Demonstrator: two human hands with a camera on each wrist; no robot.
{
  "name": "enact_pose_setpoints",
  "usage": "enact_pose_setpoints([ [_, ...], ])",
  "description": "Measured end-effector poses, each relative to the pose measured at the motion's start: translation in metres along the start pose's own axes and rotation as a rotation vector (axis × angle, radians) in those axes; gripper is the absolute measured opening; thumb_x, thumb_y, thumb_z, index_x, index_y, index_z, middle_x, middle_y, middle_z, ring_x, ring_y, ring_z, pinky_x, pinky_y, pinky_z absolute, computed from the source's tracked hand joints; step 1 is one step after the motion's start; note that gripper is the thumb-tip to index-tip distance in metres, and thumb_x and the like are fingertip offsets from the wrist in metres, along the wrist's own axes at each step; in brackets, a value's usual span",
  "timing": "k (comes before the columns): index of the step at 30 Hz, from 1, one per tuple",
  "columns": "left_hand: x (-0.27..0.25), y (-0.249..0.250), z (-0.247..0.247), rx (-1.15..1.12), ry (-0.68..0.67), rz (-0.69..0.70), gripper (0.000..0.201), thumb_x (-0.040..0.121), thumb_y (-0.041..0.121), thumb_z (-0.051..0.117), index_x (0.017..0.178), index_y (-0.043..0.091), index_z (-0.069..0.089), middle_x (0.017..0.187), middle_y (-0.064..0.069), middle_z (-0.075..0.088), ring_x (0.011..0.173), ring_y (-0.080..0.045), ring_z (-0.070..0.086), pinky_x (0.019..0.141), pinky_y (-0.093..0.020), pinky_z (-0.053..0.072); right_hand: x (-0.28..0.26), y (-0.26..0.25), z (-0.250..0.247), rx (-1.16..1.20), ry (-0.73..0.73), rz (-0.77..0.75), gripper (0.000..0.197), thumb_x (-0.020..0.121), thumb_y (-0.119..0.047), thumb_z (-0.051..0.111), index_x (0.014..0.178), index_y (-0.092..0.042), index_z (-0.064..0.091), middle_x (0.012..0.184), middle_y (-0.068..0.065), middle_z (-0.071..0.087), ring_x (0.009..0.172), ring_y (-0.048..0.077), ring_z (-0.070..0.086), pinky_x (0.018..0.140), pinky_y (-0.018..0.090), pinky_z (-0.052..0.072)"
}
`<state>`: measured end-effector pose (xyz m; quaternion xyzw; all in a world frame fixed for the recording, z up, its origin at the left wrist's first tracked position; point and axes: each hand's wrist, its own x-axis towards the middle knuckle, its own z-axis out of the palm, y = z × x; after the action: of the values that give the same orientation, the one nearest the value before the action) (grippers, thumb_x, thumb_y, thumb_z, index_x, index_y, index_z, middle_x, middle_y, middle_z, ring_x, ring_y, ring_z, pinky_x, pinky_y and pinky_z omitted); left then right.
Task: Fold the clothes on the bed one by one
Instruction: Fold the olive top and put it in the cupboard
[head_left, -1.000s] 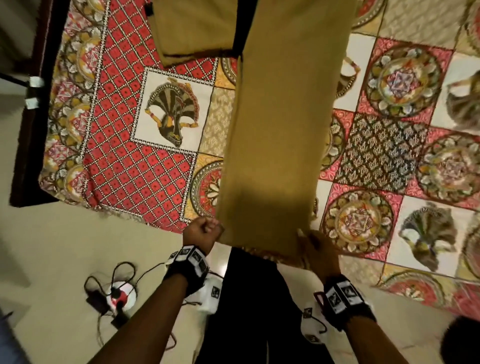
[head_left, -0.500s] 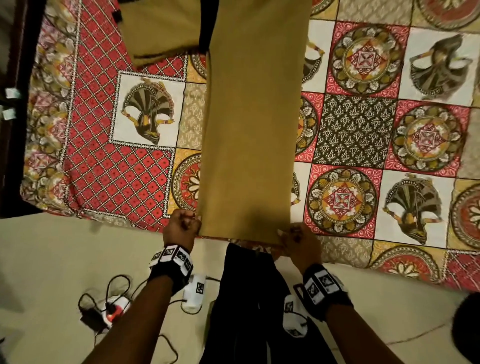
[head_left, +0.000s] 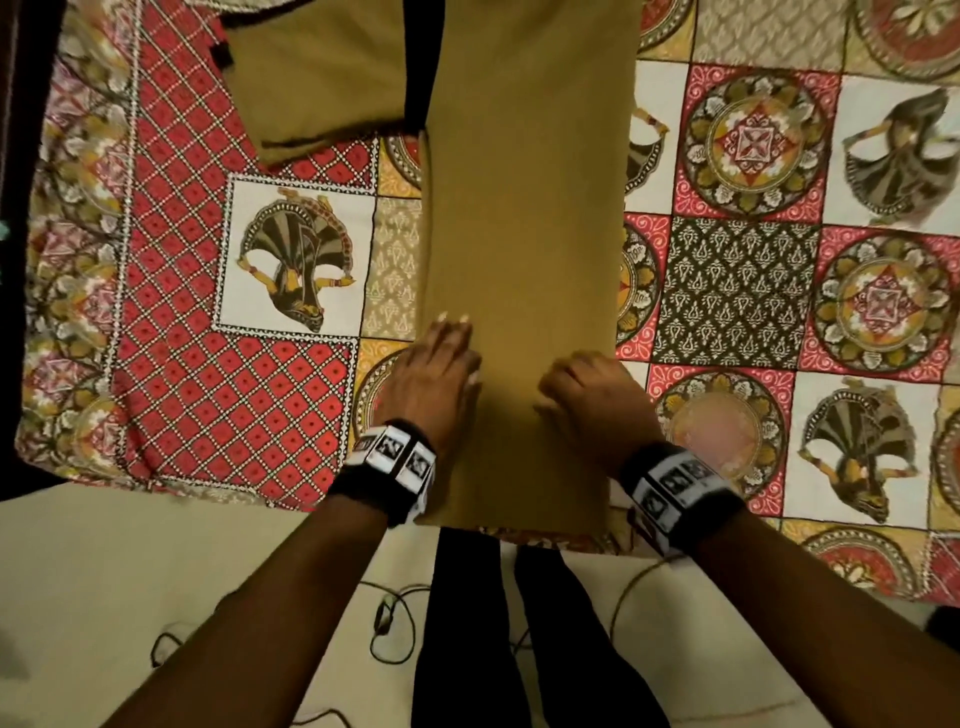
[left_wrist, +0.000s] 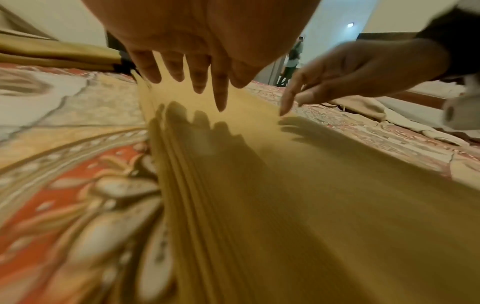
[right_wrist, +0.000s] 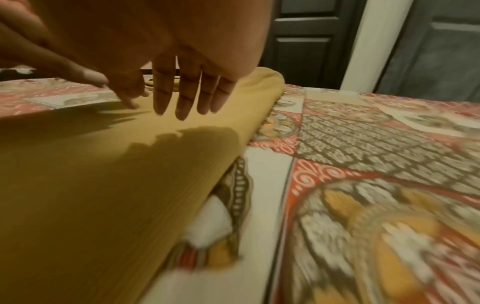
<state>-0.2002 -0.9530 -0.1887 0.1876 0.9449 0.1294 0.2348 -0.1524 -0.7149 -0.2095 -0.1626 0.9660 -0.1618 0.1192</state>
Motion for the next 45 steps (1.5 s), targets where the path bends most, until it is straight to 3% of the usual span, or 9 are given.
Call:
enact_pose_setpoints([
  [5, 0.096, -0.022, -0.006, 0.108, -0.098, 0.035, 0.060, 0.106, 0.037, 0.032, 0.159, 0.018, 0.011, 0.167, -0.001, -0.007, 0.154, -0.020, -0.007, 0.125, -0.041, 0.007, 0.097, 0.030, 0.009, -0.038, -0.079, 0.019, 0.057, 0.103, -0.043, 0.034, 0.145, -0.009, 0.052, 0.154, 0.013, 0.046, 0.146, 0.030, 0.037, 0.119, 0.047, 0.032],
  [12, 0.095, -0.095, -0.013, 0.120, -0.110, 0.041, 0.075, 0.099, 0.060, 0.013, 0.159, 0.021, -0.008, 0.164, 0.006, -0.019, 0.151, -0.012, -0.014, 0.125, -0.037, 0.005, 0.071, 0.053, 0.017, -0.008, -0.013, 0.392, 0.085, 0.101, -0.064, 0.033, 0.161, -0.006, 0.014, 0.169, 0.011, 0.009, 0.157, 0.027, 0.002, 0.127, 0.048, 0.007],
  [16, 0.099, -0.086, -0.037, -0.005, -0.111, -0.005, 0.073, 0.098, 0.062, 0.022, 0.159, 0.025, 0.011, 0.167, 0.004, 0.009, 0.152, -0.016, 0.011, 0.123, -0.041, 0.017, 0.072, 0.042, 0.009, 0.093, 0.115, 0.544, 0.088, 0.099, -0.067, 0.029, 0.159, -0.002, 0.019, 0.167, 0.016, 0.014, 0.156, 0.030, 0.008, 0.126, 0.050, 0.008],
  [19, 0.128, -0.078, -0.070, -0.094, 0.049, 0.008, 0.051, 0.097, 0.046, 0.042, 0.142, 0.022, 0.042, 0.139, -0.005, 0.054, 0.127, -0.026, 0.049, 0.108, -0.045, 0.039, 0.132, 0.052, -0.013, 0.066, 0.158, 0.401, 0.078, 0.101, -0.057, 0.039, 0.154, 0.000, 0.032, 0.164, 0.019, 0.024, 0.154, 0.033, 0.014, 0.126, 0.050, 0.011],
  [22, 0.184, -0.078, -0.097, -0.088, 0.190, 0.101, 0.042, 0.095, 0.032, 0.043, 0.131, 0.014, 0.053, 0.132, -0.012, 0.058, 0.124, -0.033, 0.051, 0.105, -0.047, 0.042, 0.224, 0.060, -0.039, 0.042, 0.098, 0.262, 0.068, 0.104, -0.046, 0.043, 0.155, -0.002, 0.031, 0.164, 0.017, 0.025, 0.154, 0.031, 0.017, 0.126, 0.048, 0.013],
  [26, 0.270, -0.083, -0.125, 0.031, 0.161, 0.122, 0.050, 0.099, 0.023, 0.043, 0.147, 0.007, 0.042, 0.155, -0.013, 0.039, 0.145, -0.032, 0.032, 0.118, -0.043, 0.029, 0.319, 0.076, -0.063, -0.101, -0.026, 0.172, 0.065, 0.108, -0.037, 0.034, 0.161, -0.007, 0.012, 0.169, 0.012, 0.008, 0.156, 0.025, 0.005, 0.127, 0.040, 0.003],
  [31, 0.341, -0.093, -0.148, 0.164, 0.002, 0.054, 0.059, 0.103, 0.029, 0.046, 0.156, 0.014, 0.025, 0.166, -0.004, 0.013, 0.153, -0.025, 0.008, 0.122, -0.044, 0.020, 0.355, 0.110, -0.080, -0.121, -0.121, 0.159, 0.098, 0.094, -0.060, 0.056, 0.161, -0.007, 0.007, 0.169, 0.011, 0.005, 0.157, 0.025, 0.003, 0.127, 0.039, 0.002],
  [36, 0.352, -0.109, -0.153, 0.229, -0.046, 0.039, 0.085, 0.095, 0.052, 0.055, 0.159, 0.023, 0.007, 0.167, 0.008, 0.000, 0.154, -0.018, 0.001, 0.121, -0.047, 0.016, 0.357, 0.152, -0.107, -0.158, -0.140, 0.173, 0.141, 0.065, -0.089, 0.060, 0.161, -0.009, -0.007, 0.169, 0.010, -0.009, 0.156, 0.026, -0.006, 0.127, 0.041, -0.002],
  [45, 0.354, -0.127, -0.147, 0.238, -0.033, 0.032, 0.102, 0.088, 0.072, 0.045, 0.158, 0.026, -0.012, 0.166, 0.009, -0.012, 0.153, -0.016, -0.006, 0.124, -0.045, 0.007, 0.352, 0.215, -0.130, -0.218, -0.163, 0.249, 0.159, 0.045, -0.109, 0.039, 0.159, -0.012, -0.014, 0.169, 0.005, -0.015, 0.156, 0.023, -0.014, 0.125, 0.050, -0.006],
])
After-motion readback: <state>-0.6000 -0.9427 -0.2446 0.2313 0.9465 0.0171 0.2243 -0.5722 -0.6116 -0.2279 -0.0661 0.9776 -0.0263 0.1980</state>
